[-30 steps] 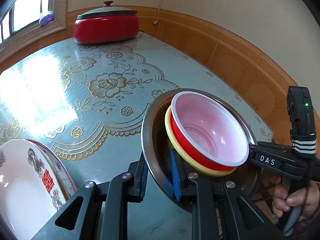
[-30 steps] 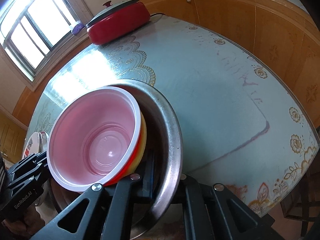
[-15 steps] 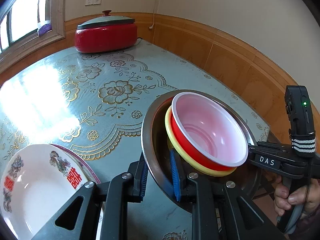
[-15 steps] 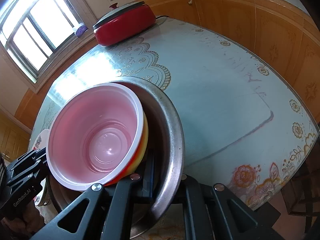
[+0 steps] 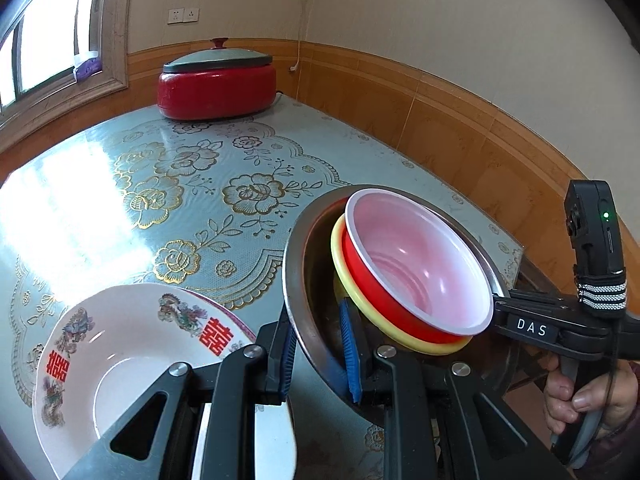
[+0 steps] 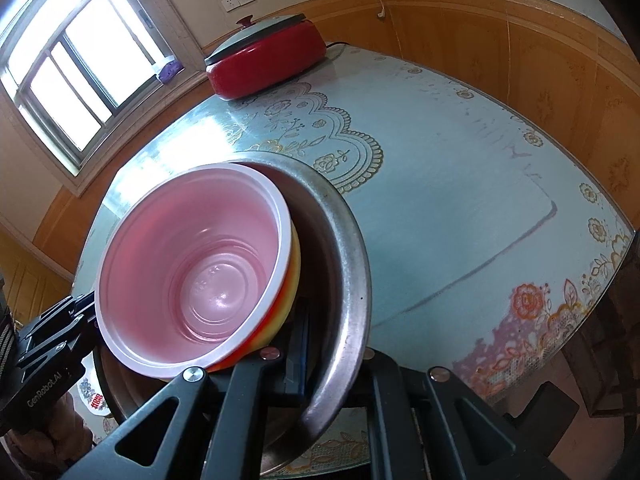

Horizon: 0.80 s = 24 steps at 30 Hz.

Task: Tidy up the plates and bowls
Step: 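Lift the steel basin with both grippers and carry it over the plate stack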

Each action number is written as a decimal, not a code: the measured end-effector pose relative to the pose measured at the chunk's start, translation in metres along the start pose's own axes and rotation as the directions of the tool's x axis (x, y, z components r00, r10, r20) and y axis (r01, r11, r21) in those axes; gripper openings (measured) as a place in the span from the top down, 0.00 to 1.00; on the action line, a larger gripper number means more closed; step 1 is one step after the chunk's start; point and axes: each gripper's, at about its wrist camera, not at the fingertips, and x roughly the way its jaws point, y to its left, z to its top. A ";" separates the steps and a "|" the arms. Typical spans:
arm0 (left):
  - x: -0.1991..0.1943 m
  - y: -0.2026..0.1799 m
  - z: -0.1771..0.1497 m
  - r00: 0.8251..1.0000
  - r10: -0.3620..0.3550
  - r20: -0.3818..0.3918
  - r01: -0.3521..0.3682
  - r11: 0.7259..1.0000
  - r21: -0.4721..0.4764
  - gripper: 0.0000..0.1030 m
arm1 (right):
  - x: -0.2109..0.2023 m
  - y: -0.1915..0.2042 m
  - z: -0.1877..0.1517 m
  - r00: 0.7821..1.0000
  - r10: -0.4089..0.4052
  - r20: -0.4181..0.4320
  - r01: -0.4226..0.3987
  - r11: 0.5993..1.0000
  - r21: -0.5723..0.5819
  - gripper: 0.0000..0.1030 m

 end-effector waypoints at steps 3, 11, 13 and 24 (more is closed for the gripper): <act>-0.009 0.005 -0.002 1.000 0.005 0.016 -0.005 1.000 -0.020 0.80 | -0.001 0.009 0.001 1.000 0.009 -0.006 -0.009 1.000 -0.022 0.94; -0.044 0.021 0.001 0.993 0.087 0.074 -0.080 0.993 -0.084 0.80 | 0.000 0.042 0.019 0.994 0.104 -0.017 -0.105 0.987 -0.123 0.93; -0.054 0.029 0.004 0.990 0.115 0.087 -0.106 0.989 -0.104 0.80 | 0.002 0.056 0.022 0.991 0.134 -0.030 -0.137 0.977 -0.162 0.92; -0.092 0.067 -0.010 0.967 0.236 0.098 -0.212 0.954 -0.210 0.81 | 0.024 0.112 0.027 0.954 0.274 -0.124 -0.298 0.914 -0.276 0.92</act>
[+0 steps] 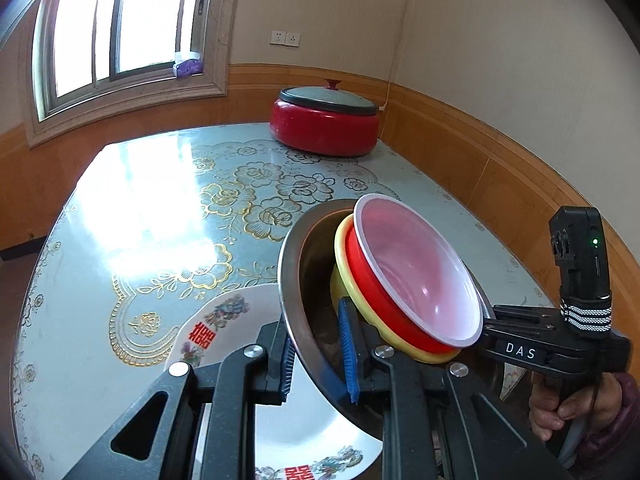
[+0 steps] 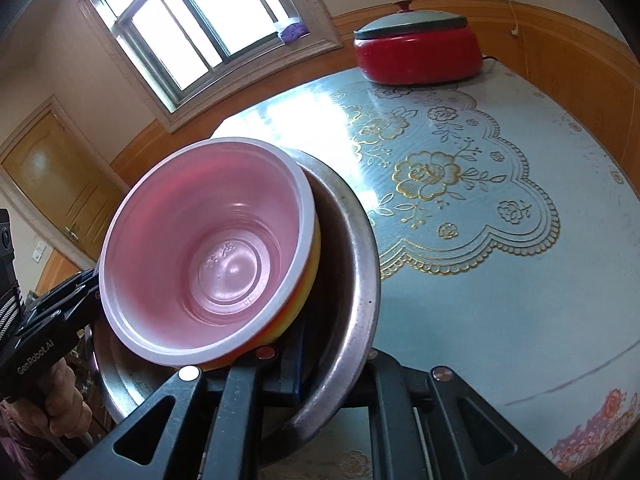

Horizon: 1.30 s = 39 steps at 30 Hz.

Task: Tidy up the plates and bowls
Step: 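Lift the steel basin with both grippers and carry it over the plate stack, then lower the steel basin onto the plate stack and open both grippers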

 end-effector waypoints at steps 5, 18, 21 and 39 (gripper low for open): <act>-0.003 0.025 -0.007 1.000 -0.029 -0.006 0.029 1.000 -0.006 0.83 | 0.006 0.022 -0.003 1.000 -0.016 -0.002 0.016 1.000 -0.006 0.92; -0.006 0.101 -0.016 0.972 -0.221 -0.081 0.229 0.968 0.106 0.85 | 0.022 0.091 -0.041 0.980 -0.183 0.073 0.168 0.971 0.169 0.92; 0.003 0.110 -0.018 0.963 -0.246 -0.111 0.260 0.956 0.137 0.84 | 0.029 0.098 -0.045 0.971 -0.227 0.073 0.208 0.956 0.209 0.92; 0.061 0.121 -0.033 0.918 -0.307 -0.250 0.358 0.913 0.194 0.80 | 0.057 0.093 -0.061 0.923 -0.385 0.009 0.361 0.872 0.330 0.91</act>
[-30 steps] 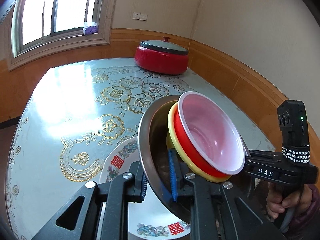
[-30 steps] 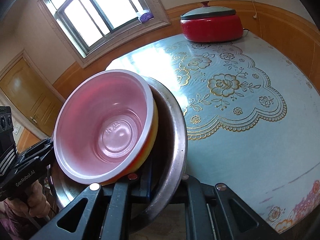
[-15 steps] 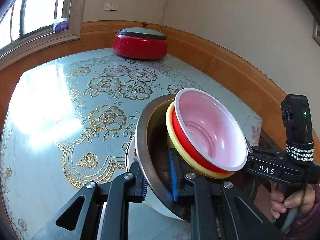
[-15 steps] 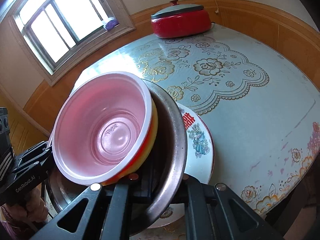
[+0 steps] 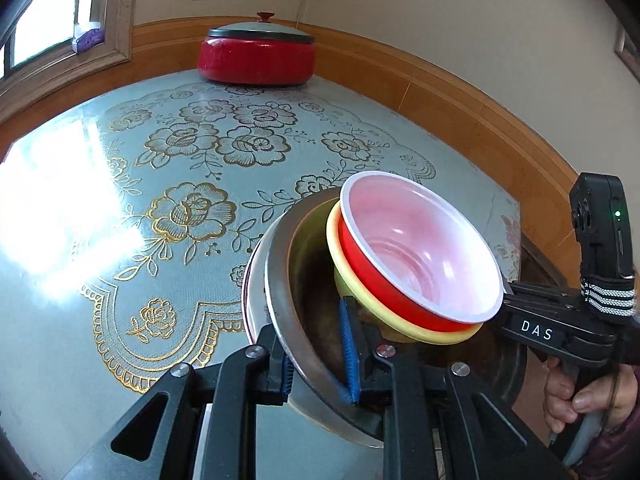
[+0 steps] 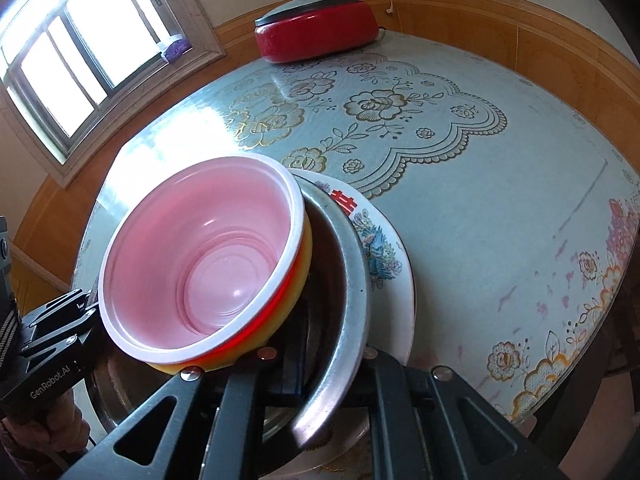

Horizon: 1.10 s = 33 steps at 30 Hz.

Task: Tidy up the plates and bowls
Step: 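Lower the steel basin onto the plate stack and open both grippers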

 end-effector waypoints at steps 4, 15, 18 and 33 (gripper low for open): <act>0.008 0.000 0.002 1.000 0.023 0.008 -0.023 1.000 0.016 0.80 | 0.001 -0.003 0.001 1.000 0.012 0.012 -0.012 1.000 0.024 0.93; 0.006 0.002 0.002 1.000 0.002 -0.006 -0.002 1.000 0.012 0.79 | -0.006 -0.015 -0.002 0.997 0.079 0.010 -0.080 0.990 0.112 0.89; 0.005 0.002 0.001 1.000 -0.003 -0.008 0.003 1.000 0.001 0.79 | -0.013 -0.015 -0.005 0.996 0.082 0.032 -0.085 0.990 0.115 0.84; -0.009 0.001 -0.004 1.000 -0.004 0.009 0.004 1.000 0.003 0.72 | -0.066 -0.034 -0.036 0.982 0.109 0.155 -0.138 0.973 0.186 0.80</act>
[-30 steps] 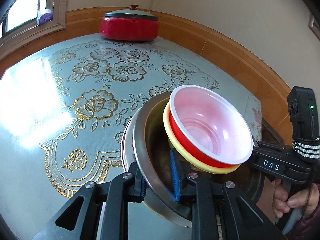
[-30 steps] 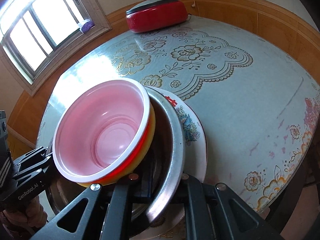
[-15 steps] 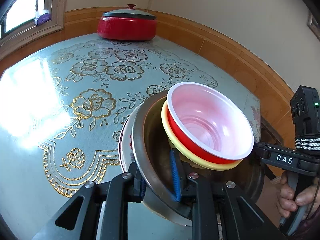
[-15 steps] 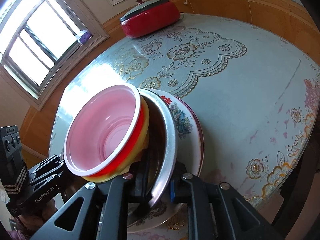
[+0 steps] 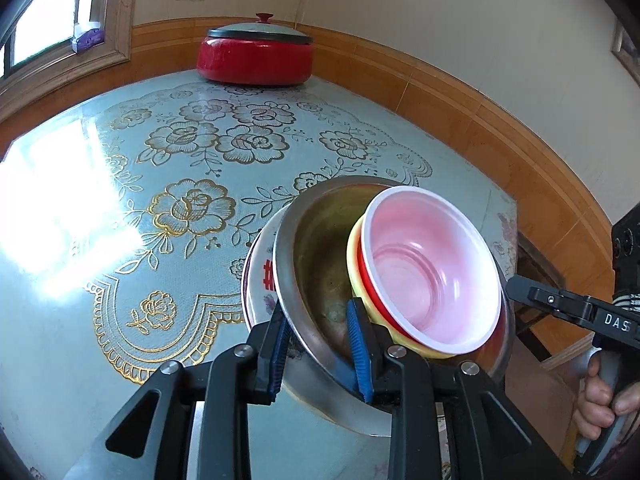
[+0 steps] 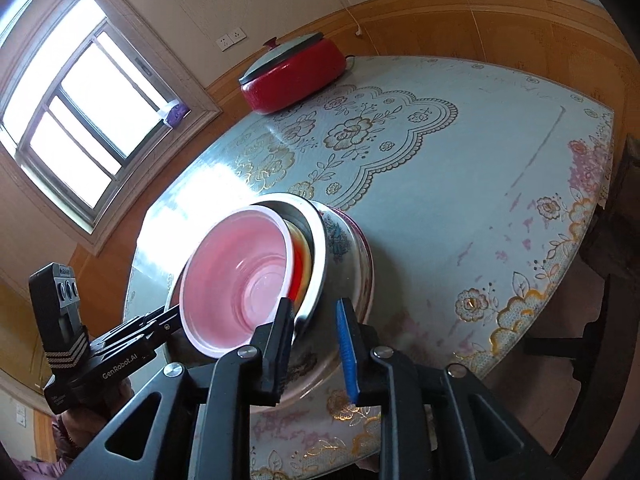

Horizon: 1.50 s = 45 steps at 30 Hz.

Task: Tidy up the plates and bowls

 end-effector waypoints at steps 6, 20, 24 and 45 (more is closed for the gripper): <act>-0.013 0.007 -0.004 1.000 -0.007 0.026 0.007 1.000 -0.019 0.72 | -0.006 -0.003 -0.018 0.999 0.002 -0.037 -0.002 1.000 0.005 0.80; -0.030 0.032 -0.051 1.000 0.012 -0.006 -0.012 0.998 -0.058 0.71 | 0.016 0.014 -0.051 0.982 0.127 -0.138 -0.130 0.991 -0.014 0.79; -0.028 0.024 -0.056 1.000 -0.001 -0.007 0.001 0.999 -0.047 0.71 | 0.018 0.011 -0.049 0.981 0.138 -0.138 -0.140 0.990 -0.010 0.79; -0.027 0.015 -0.055 0.999 0.039 -0.008 -0.039 0.999 -0.030 0.71 | 0.021 0.014 -0.049 0.985 0.106 -0.135 -0.110 0.994 -0.023 0.78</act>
